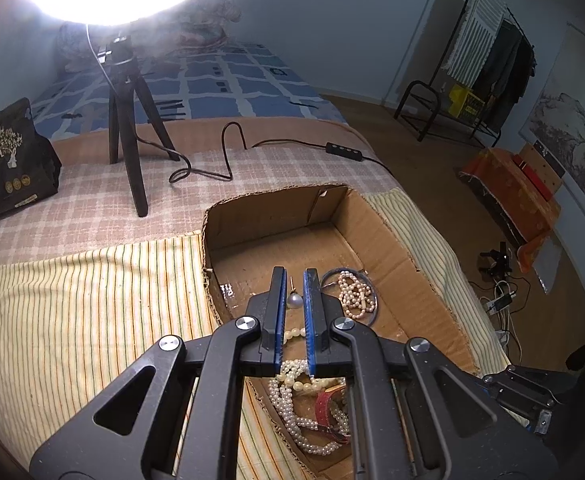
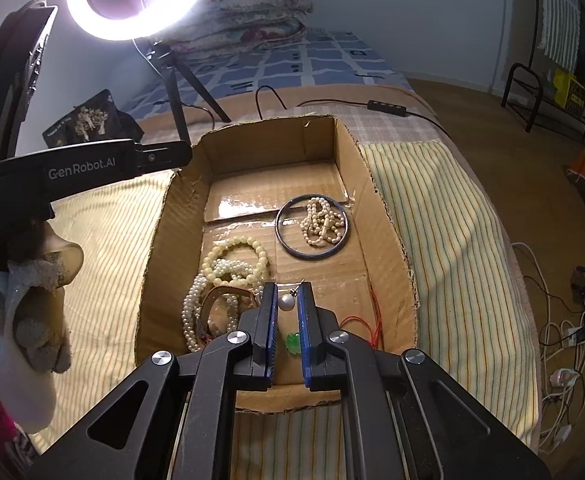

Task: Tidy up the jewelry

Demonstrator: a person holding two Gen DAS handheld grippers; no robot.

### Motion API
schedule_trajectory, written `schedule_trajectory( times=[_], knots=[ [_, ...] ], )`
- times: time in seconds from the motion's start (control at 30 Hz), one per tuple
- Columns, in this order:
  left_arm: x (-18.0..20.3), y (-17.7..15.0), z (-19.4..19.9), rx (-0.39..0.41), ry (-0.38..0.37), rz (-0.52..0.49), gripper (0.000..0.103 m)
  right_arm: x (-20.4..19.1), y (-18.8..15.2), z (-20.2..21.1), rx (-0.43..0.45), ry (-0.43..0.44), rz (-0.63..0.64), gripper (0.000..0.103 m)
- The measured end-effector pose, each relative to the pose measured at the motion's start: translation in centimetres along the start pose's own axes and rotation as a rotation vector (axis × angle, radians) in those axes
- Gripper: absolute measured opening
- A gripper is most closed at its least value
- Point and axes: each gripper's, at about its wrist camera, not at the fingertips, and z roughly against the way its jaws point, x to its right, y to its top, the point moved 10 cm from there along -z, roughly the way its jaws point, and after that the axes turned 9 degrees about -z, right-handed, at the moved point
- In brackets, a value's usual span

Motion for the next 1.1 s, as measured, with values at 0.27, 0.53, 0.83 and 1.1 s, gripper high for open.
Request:
schedule_trajectory(
  times=[0.27, 0.53, 0.83, 1.1],
  knots=[
    [0.2, -0.1, -0.1, -0.003, 0.011, -0.016, 0.012, 0.0, 0.1, 0.3, 0.03, -0.028, 0.019, 0.046],
    [0.3, 0.5, 0.6, 0.035, 0.028, -0.025, 0.051, 0.4, 0.2, 0.5, 0.043, -0.063, 0.028, 0.065],
    [0.1, 0.6, 1.5, 0.046, 0.039, -0.018, 0.064, 0.4, 0.5, 1.2, 0.069, -0.107, 0.043, 0.074],
    [-0.3, 0.3, 2.7, 0.054, 0.048, -0.022, 0.066, 0.4, 1.1, 2.2, 0.097, -0.119, 0.031, 0.074]
  ],
)
